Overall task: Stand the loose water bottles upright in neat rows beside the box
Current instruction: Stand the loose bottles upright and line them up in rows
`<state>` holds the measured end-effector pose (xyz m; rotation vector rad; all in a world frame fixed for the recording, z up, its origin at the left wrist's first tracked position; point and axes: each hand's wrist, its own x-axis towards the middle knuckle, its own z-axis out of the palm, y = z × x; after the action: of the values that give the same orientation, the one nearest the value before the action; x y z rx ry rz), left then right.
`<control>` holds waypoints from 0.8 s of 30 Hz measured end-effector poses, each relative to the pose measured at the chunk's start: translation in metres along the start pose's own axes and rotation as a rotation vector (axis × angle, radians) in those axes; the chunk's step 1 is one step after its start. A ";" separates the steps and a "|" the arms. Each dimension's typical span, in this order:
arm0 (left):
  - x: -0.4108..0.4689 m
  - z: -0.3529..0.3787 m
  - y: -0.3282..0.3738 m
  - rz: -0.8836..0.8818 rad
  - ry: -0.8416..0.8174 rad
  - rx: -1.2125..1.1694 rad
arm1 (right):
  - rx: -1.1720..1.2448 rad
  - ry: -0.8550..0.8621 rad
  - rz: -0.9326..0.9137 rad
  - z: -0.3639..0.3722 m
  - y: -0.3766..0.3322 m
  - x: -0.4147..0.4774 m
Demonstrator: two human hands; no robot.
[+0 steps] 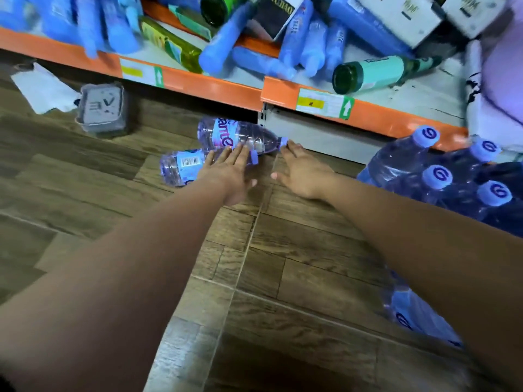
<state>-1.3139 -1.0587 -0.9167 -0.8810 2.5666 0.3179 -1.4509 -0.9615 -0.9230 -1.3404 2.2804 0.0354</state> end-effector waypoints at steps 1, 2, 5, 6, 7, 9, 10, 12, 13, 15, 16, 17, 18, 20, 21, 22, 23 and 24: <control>0.004 0.003 -0.004 0.002 0.003 0.002 | -0.003 -0.008 0.010 0.003 0.000 0.007; 0.009 0.007 -0.008 0.001 0.010 0.007 | -0.005 -0.012 0.020 0.006 -0.001 0.013; 0.025 0.019 -0.017 -0.021 0.043 0.021 | -0.012 -0.001 0.035 0.013 -0.005 0.034; 0.030 0.021 -0.018 -0.032 0.061 0.020 | -0.012 0.004 0.038 0.014 -0.007 0.041; 0.034 0.023 -0.019 -0.037 0.091 0.030 | -0.004 0.010 0.042 0.015 -0.009 0.047; 0.040 0.023 -0.020 -0.017 0.197 0.101 | 0.029 0.032 0.067 0.014 -0.012 0.058; 0.042 0.023 -0.019 0.006 0.251 0.156 | 0.049 0.048 0.085 0.015 -0.014 0.062; 0.044 0.021 -0.016 0.033 0.306 0.235 | 0.074 0.078 0.135 0.016 -0.017 0.068; 0.044 0.021 -0.013 0.029 0.308 0.241 | 0.080 0.086 0.160 0.017 -0.018 0.070; 0.042 0.024 -0.008 0.018 0.278 0.220 | 0.112 0.104 0.201 0.021 -0.021 0.072; 0.041 0.025 -0.005 0.025 0.259 0.215 | 0.125 0.111 0.219 0.023 -0.023 0.073; 0.041 0.025 -0.003 0.037 0.242 0.224 | 0.126 0.114 0.230 0.025 -0.025 0.073; 0.042 0.025 -0.001 0.057 0.233 0.252 | 0.117 0.112 0.232 0.025 -0.027 0.072; 0.040 0.022 0.003 0.098 0.232 0.357 | 0.107 0.107 0.230 0.026 -0.032 0.071; 0.037 0.021 0.006 0.114 0.228 0.409 | 0.122 0.111 0.238 0.026 -0.035 0.069; 0.034 0.019 0.010 0.127 0.214 0.454 | 0.149 0.121 0.246 0.025 -0.039 0.067; 0.030 0.018 0.013 0.143 0.191 0.493 | 0.176 0.134 0.252 0.025 -0.043 0.065; 0.027 0.016 0.016 0.158 0.162 0.522 | 0.208 0.151 0.256 0.026 -0.046 0.062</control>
<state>-1.3382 -1.0547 -0.9418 -0.5271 2.6721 -0.3841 -1.4272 -1.0290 -0.9620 -0.9706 2.4904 -0.2180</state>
